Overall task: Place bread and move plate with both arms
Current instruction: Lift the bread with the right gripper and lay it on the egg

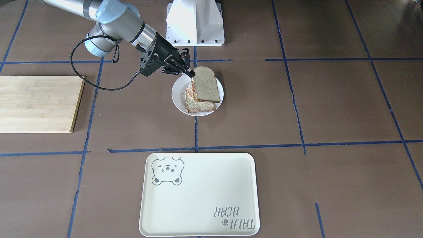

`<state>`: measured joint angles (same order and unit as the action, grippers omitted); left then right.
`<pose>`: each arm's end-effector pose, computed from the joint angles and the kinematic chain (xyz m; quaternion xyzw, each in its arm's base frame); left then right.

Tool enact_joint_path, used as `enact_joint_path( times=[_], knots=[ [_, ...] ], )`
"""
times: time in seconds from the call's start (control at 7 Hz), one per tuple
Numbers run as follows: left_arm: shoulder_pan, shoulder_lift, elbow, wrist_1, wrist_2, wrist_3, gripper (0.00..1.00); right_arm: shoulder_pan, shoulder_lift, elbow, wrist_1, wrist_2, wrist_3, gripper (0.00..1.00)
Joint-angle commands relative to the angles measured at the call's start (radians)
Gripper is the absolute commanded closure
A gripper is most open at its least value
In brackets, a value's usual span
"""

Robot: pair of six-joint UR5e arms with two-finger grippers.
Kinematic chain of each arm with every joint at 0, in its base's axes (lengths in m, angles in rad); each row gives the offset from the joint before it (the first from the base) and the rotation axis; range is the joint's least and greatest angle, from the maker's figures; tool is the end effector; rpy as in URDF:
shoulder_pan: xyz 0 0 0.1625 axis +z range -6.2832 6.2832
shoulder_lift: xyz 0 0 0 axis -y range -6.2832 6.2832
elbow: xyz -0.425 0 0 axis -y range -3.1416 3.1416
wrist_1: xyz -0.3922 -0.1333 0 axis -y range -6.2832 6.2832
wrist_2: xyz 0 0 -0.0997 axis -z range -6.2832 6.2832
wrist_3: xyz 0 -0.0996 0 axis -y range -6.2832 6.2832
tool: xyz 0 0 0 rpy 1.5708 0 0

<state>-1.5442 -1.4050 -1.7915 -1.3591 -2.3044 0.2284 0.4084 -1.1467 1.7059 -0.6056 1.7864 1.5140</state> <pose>-0.0557 -0.4100 0.6488 -0.0367 0.3631 0.0905 0.9266 -0.5146 -0.3447 0.2467 0.0825 -0.6860 0.0526 0.7210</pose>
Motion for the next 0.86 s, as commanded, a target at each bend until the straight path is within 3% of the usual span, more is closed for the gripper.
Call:
enact_joint_path(
  times=[0.0,0.43,0.57,0.71],
  knots=[
    [-0.001,0.0,-0.005,0.0,-0.001,-0.001,0.0,-0.002,-0.011,-0.02,0.0,-0.048,-0.012,1.0],
    [-0.001,0.0,-0.008,0.0,-0.001,-0.001,0.0,-0.003,-0.057,-0.031,-0.002,-0.074,-0.015,0.97],
    [-0.001,0.0,-0.012,0.0,-0.001,-0.001,0.0,-0.011,-0.054,-0.031,-0.002,-0.097,-0.008,0.58],
    [-0.001,0.0,-0.012,0.0,-0.001,-0.001,0.0,-0.004,-0.054,-0.025,-0.032,-0.091,-0.012,0.01]
  ],
)
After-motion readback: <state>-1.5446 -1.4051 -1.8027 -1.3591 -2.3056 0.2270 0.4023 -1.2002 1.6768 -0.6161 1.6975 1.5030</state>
